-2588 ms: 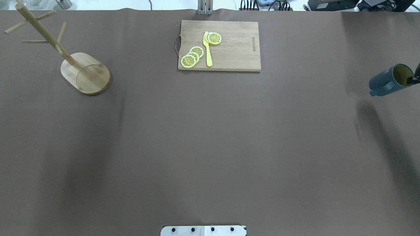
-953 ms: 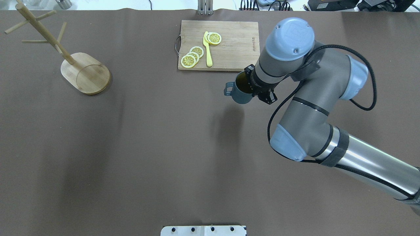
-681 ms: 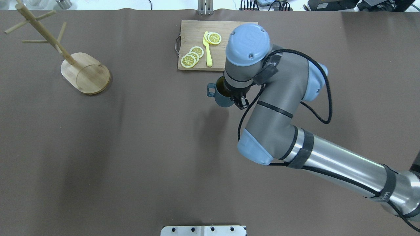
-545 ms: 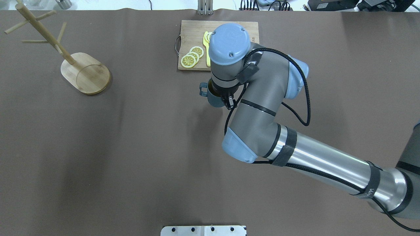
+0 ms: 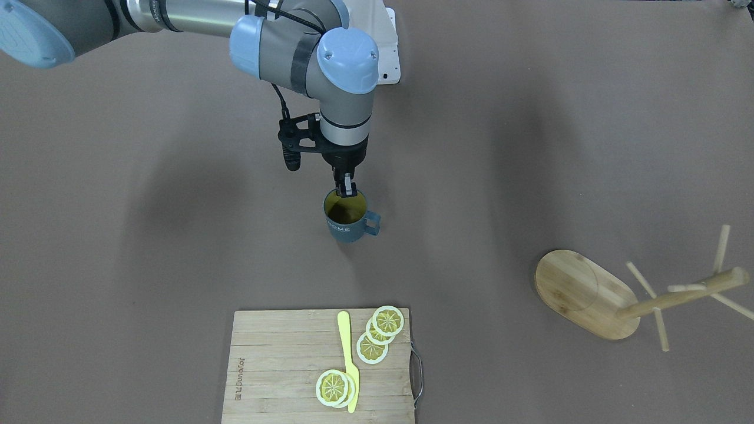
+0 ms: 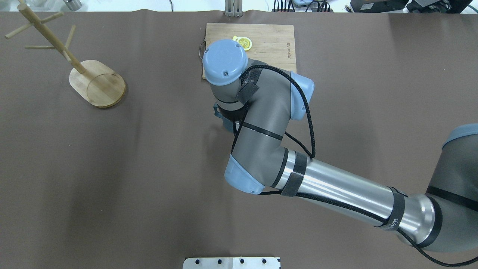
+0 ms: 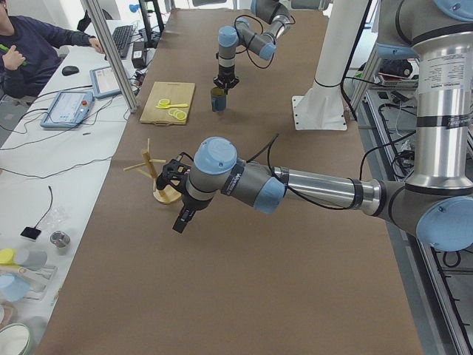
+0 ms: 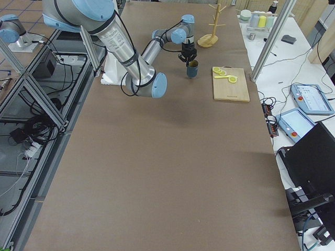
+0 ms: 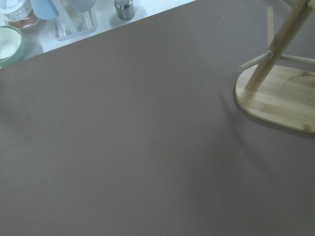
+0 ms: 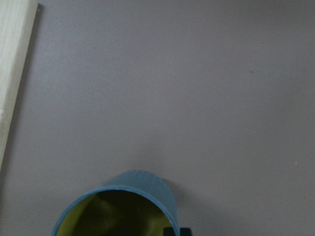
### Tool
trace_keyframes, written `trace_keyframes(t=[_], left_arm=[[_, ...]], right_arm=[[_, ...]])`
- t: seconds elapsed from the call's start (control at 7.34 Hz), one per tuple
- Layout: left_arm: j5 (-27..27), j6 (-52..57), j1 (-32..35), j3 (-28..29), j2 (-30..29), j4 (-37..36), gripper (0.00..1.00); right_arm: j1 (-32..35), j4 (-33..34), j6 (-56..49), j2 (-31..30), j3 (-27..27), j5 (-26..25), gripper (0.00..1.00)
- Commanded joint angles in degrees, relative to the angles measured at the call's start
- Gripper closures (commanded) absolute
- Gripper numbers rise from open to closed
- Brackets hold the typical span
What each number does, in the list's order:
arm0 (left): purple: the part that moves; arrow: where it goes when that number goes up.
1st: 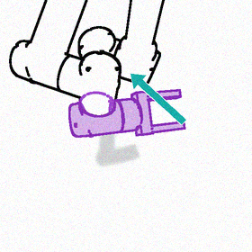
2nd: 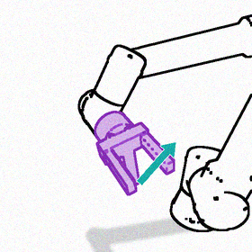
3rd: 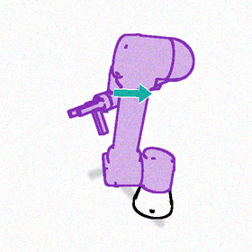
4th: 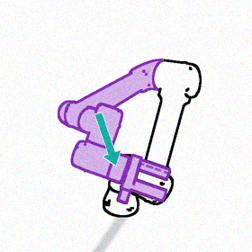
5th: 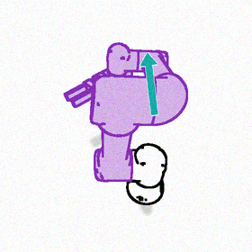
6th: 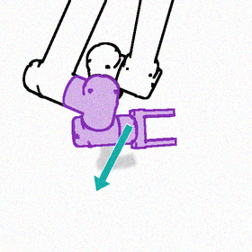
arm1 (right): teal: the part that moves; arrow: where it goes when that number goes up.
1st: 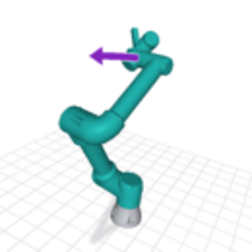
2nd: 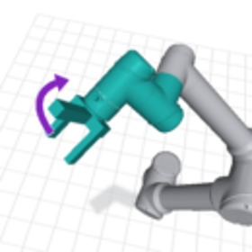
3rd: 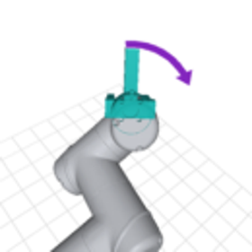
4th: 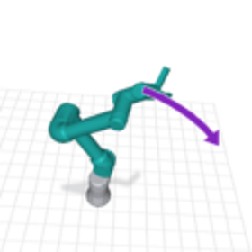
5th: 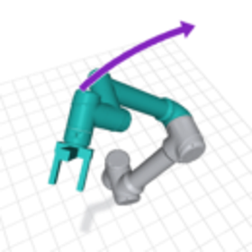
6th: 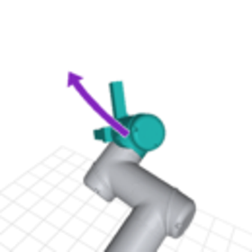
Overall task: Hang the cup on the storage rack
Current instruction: 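Lower the teal mug onto the table and open the right gripper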
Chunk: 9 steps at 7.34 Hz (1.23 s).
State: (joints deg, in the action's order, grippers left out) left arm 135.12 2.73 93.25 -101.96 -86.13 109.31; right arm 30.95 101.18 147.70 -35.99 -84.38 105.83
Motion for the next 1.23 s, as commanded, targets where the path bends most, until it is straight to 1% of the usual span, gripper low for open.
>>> trace_keyframes(t=[0.0,0.27,0.41,0.54,0.82,1.09], left_arm=[[0.0,0.1,0.0,0.0,0.0,0.0,0.01],[0.0,0.1,0.0,-0.1,0.0,0.0,0.01],[0.0,0.1,0.0,-0.2,0.0,0.0,0.01],[0.0,0.0,0.0,-0.1,0.0,0.0,0.01],[0.1,0.0,0.0,-0.2,0.0,0.0,0.01],[0.2,0.0,0.0,-0.2,0.1,0.0,0.01]], right_arm=[[-1.2,0.3,1.6,0.0,0.2,0.0,0.95],[-1.2,0.3,1.9,-0.1,0.3,-0.1,0.85],[-1.3,0.3,1.5,-0.1,0.3,-0.1,0.49],[-1.3,0.3,-0.2,-0.2,0.1,0.0,0.00],[-0.4,0.7,-4.8,-0.2,-2.8,0.7,0.00],[1.1,3.4,-12.7,-0.7,-7.8,1.5,0.00]])
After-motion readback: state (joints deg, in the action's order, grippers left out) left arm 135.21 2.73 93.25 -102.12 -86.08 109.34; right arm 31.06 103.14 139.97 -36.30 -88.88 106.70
